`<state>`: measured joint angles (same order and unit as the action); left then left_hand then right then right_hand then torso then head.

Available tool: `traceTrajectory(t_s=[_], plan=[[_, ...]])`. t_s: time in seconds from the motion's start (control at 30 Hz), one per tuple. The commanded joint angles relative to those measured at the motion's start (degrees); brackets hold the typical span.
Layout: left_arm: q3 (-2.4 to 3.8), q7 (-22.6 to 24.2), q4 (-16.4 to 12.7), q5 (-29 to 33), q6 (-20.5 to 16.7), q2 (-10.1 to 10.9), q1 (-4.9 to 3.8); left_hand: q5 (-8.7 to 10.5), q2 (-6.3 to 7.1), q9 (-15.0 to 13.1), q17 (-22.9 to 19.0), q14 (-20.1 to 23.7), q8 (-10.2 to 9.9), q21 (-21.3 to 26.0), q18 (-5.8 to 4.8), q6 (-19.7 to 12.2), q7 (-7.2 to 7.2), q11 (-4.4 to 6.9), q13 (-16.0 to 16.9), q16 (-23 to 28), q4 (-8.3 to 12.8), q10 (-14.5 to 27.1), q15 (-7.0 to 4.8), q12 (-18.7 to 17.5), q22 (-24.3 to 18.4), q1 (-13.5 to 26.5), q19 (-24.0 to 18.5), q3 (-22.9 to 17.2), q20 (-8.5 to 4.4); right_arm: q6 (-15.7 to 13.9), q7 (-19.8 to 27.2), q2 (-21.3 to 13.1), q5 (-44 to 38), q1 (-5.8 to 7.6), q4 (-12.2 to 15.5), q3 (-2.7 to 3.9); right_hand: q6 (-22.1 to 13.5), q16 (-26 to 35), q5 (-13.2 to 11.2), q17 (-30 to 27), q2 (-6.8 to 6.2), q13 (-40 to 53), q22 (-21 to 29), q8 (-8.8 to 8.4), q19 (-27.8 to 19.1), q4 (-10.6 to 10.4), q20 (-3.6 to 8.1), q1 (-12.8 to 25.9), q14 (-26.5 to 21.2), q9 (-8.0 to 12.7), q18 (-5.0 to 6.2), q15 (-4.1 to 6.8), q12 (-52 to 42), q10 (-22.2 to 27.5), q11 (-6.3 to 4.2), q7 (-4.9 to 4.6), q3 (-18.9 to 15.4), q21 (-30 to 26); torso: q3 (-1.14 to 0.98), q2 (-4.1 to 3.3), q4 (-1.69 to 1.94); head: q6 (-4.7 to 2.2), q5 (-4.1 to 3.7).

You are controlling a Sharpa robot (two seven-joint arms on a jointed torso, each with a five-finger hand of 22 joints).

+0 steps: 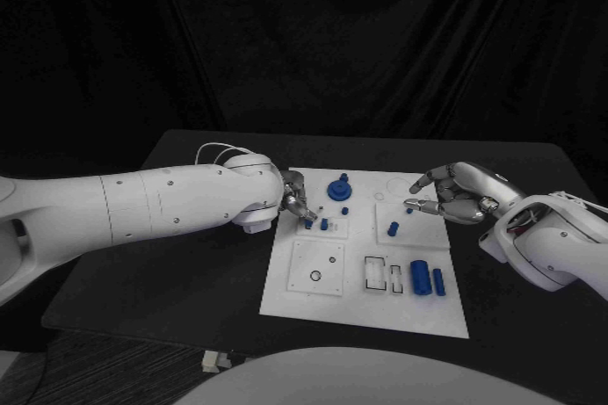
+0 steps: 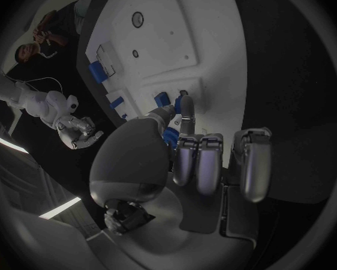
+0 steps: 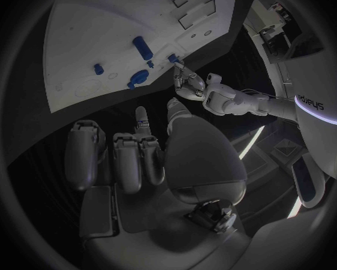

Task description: Assemble the parts on the task board

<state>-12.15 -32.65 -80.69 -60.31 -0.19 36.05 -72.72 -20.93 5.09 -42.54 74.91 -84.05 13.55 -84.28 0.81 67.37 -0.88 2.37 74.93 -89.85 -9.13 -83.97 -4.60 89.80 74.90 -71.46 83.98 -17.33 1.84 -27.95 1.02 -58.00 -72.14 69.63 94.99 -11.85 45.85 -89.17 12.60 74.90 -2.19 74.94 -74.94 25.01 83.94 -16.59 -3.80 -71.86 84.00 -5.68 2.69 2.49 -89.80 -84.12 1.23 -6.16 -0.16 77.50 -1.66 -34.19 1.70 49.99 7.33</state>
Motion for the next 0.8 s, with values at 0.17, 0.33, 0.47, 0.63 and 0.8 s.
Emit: traceTrajectory(t_s=[0.17,0.33,0.47,0.63,0.8], plan=[[-0.05,0.1,-1.3,0.2,-1.5,0.8,0.23,-0.34,0.19,-0.3,15.1,-5.9,0.4,0.3,0.96,-0.2,0.36,0.48,15.1,-0.2,3.4,-6.0,-0.29,0.2,12.8,-0.8,0.7,-2.9,-0.1,0.2,-1.0,-0.1,-0.1,-0.13,0.1,0.03,0.2,0.2,0.4,13.4,0.06,15.1,-10.8,-0.27,-0.1,0.2,-0.16,-0.4,5.5,0.1,0.47,-0.19,-0.2,-5.9,0.27,-0.03,-0.1,-0.2,0.0,0.01,0.0,0.01,0.05],[-0.03,-1.1,-2.4,-1.1,-1.4,1.6,0.04,-0.38,0.21,-0.3,15.1,-5.9,0.4,0.2,0.93,-0.2,0.35,0.49,15.1,-0.2,3.4,-6.0,-0.3,0.2,12.8,-0.8,0.8,-2.9,-0.1,0.2,-1.0,0.0,-0.1,-0.15,0.0,0.03,0.2,0.2,0.4,13.4,0.06,15.1,-10.8,-0.27,-0.1,0.2,-0.16,-0.4,5.5,0.1,0.47,-0.19,-0.2,-5.9,0.27,-0.03,-0.1,-0.2,-0.01,0.0,0.01,0.01,0.11],[-0.02,-1.9,-3.0,-1.7,-1.0,2.0,-0.06,-0.44,0.16,-0.4,15.1,-5.9,0.5,0.2,0.93,-0.2,0.35,0.49,15.1,-0.2,3.4,-6.0,-0.31,0.2,12.8,-0.8,0.8,-3.0,-0.11,0.2,-1.0,0.0,-0.1,-0.17,-0.1,0.03,0.2,0.2,0.4,13.4,0.06,15.1,-10.8,-0.27,-0.1,0.2,-0.16,-0.4,5.5,0.1,0.47,-0.19,-0.2,-5.9,0.27,-0.03,-0.1,-0.2,-0.01,0.05,0.01,0.01,0.06],[-0.02,-2.6,-3.8,-2.0,-0.8,2.5,-0.11,-0.47,0.15,-0.4,15.1,-5.9,0.5,0.2,0.93,-0.2,0.35,0.49,15.1,-0.2,3.4,-6.0,-0.32,0.2,12.8,-0.8,0.8,-3.0,-0.12,0.2,-1.0,0.0,-0.1,-0.22,-0.1,0.03,0.2,0.2,0.4,13.4,0.06,15.1,-10.8,-0.27,-0.1,0.2,-0.16,-0.4,5.5,0.1,0.47,-0.19,-0.2,-5.9,0.27,-0.03,-0.1,-0.2,-0.01,0.08,-0.03,0.01,0.21],[-0.02,-2.7,-4.0,-2.1,-0.9,2.7,-0.13,-0.6,0.08,-0.5,15.1,-5.9,0.6,0.1,0.92,-0.2,0.35,0.5,15.1,-0.2,3.4,-6.0,-0.33,0.2,12.8,-0.7,0.9,-3.1,-0.13,0.3,-1.0,0.2,-0.1,-0.28,-0.3,0.03,0.2,0.2,0.4,13.4,0.06,15.1,-10.8,-0.27,-0.1,0.2,-0.16,-0.4,5.5,0.1,0.47,-0.19,-0.2,-5.9,0.27,-0.03,-0.1,-0.2,0.0,0.03,-0.01,0.01,0.24]])
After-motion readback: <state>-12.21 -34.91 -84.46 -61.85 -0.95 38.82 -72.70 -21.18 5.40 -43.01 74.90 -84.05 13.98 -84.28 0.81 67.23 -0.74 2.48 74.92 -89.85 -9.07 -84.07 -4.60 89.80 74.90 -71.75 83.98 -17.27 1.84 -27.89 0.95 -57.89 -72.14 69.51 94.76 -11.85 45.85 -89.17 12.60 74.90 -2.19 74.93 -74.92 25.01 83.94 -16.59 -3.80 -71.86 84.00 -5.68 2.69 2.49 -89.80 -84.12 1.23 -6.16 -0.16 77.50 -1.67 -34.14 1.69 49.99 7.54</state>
